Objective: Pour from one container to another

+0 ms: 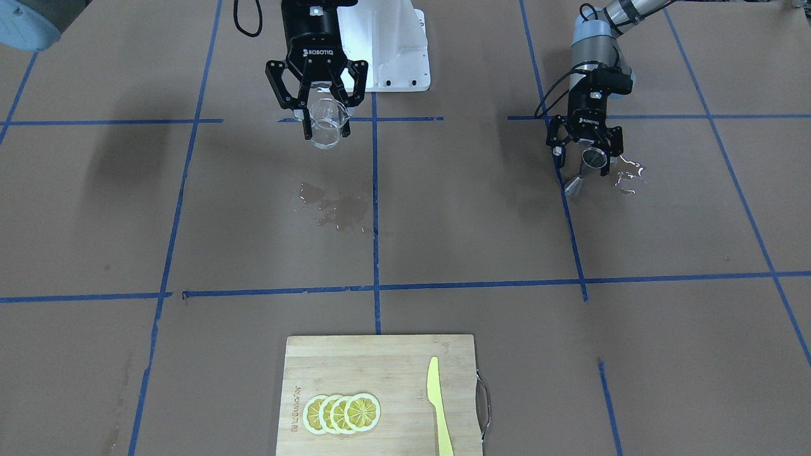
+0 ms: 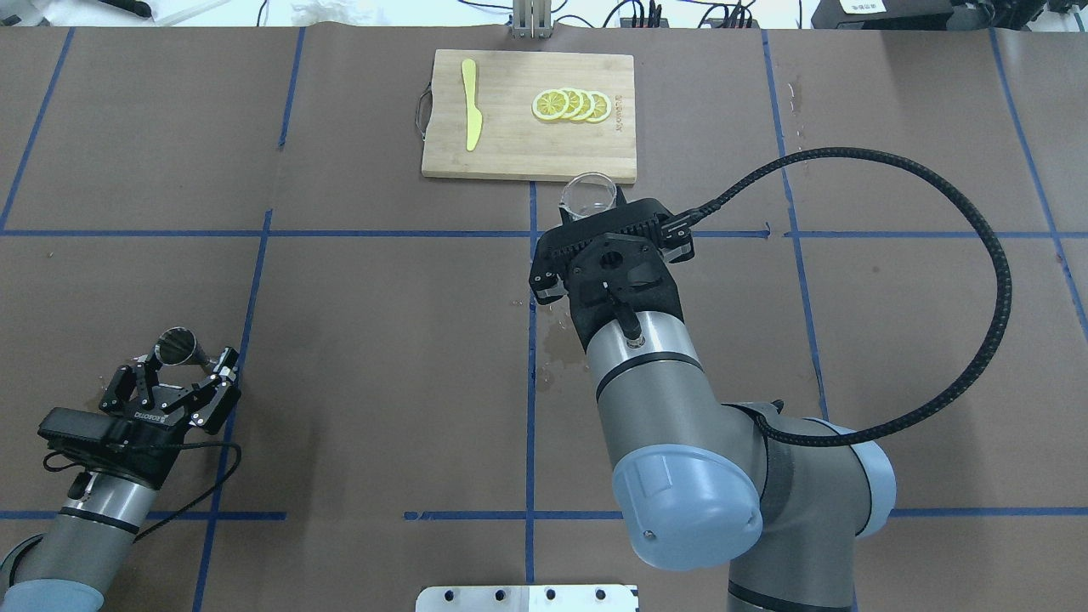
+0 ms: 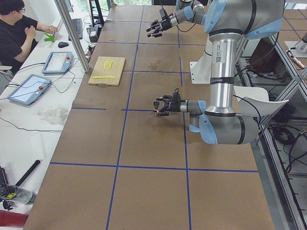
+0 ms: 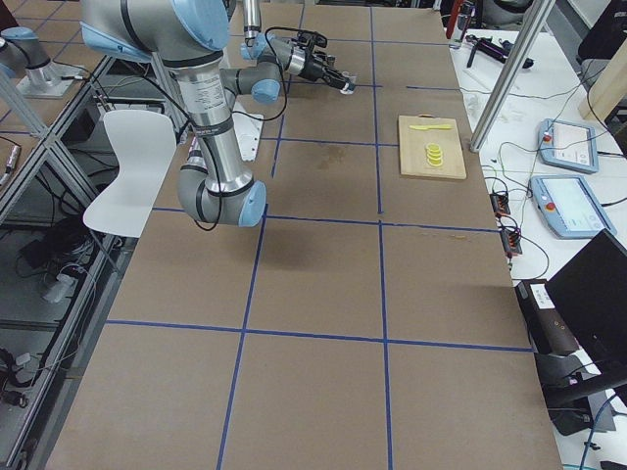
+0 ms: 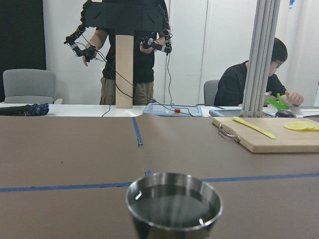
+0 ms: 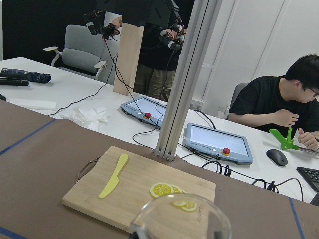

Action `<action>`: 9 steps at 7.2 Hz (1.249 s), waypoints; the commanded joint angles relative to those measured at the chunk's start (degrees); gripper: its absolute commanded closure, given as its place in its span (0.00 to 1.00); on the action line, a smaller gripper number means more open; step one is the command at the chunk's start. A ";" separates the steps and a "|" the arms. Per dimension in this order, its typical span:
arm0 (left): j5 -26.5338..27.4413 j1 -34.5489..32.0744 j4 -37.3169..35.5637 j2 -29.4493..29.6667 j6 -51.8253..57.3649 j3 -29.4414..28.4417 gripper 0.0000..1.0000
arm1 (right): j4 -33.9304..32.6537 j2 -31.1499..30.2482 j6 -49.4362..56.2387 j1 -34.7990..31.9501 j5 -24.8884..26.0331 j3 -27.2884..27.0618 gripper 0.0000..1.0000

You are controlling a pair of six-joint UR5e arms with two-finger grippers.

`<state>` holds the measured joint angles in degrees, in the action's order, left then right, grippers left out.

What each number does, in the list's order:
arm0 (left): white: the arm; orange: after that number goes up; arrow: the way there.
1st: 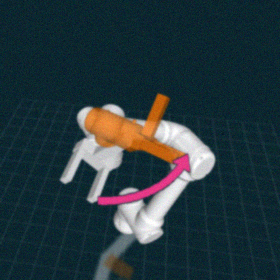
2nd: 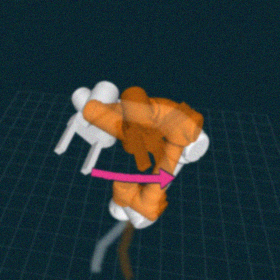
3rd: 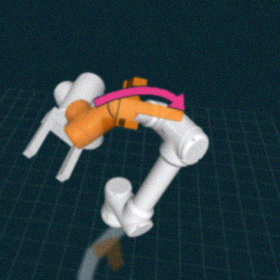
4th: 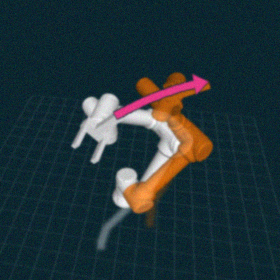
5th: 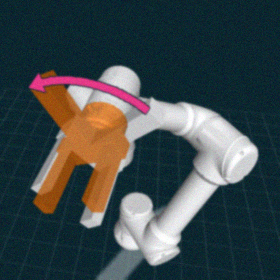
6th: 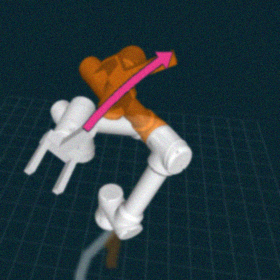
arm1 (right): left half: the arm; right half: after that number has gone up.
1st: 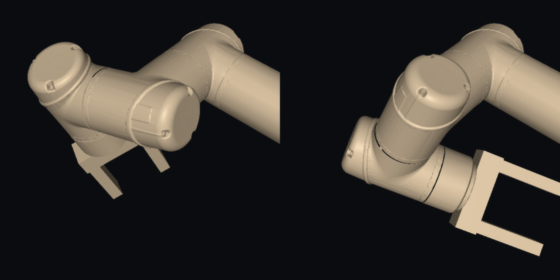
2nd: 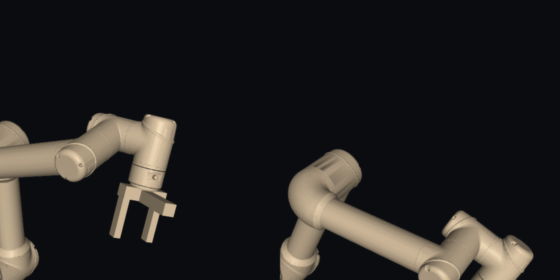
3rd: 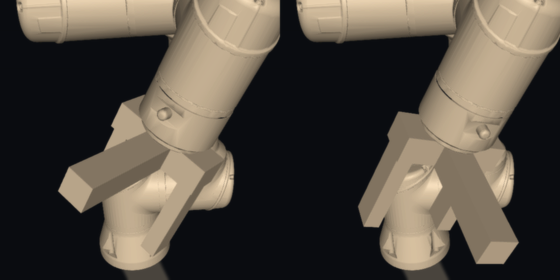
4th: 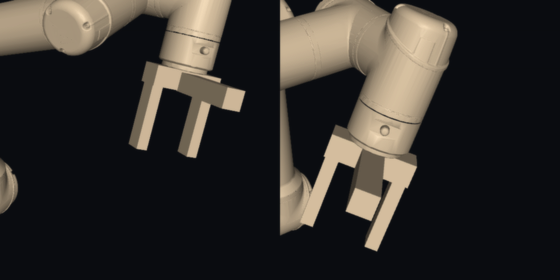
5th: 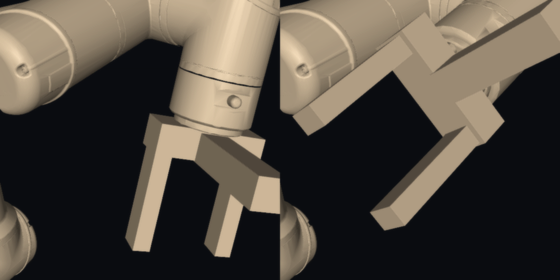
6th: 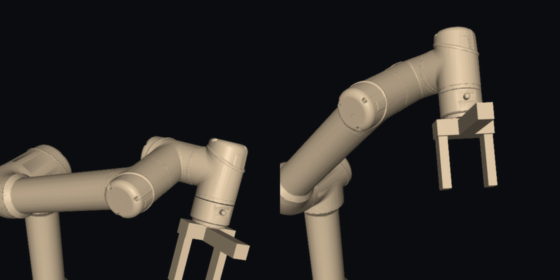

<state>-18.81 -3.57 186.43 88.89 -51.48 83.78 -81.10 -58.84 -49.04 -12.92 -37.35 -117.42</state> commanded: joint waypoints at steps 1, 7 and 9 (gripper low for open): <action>0.62 -0.03 6.90 -0.47 3.38 0.50 0.01 | -0.02 -0.05 0.00 0.00 0.00 0.00 1.00; -10.50 -1.08 30.66 -6.67 31.59 4.43 0.09 | 0.07 -0.14 0.00 0.09 0.00 -0.09 1.00; -23.65 -7.02 30.57 -14.94 33.10 8.06 0.09 | 0.07 -0.14 0.00 0.09 0.00 -0.09 1.00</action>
<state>-34.32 -6.81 216.96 78.46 -19.76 90.12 -81.04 -58.96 -49.04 -12.84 -37.35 -117.51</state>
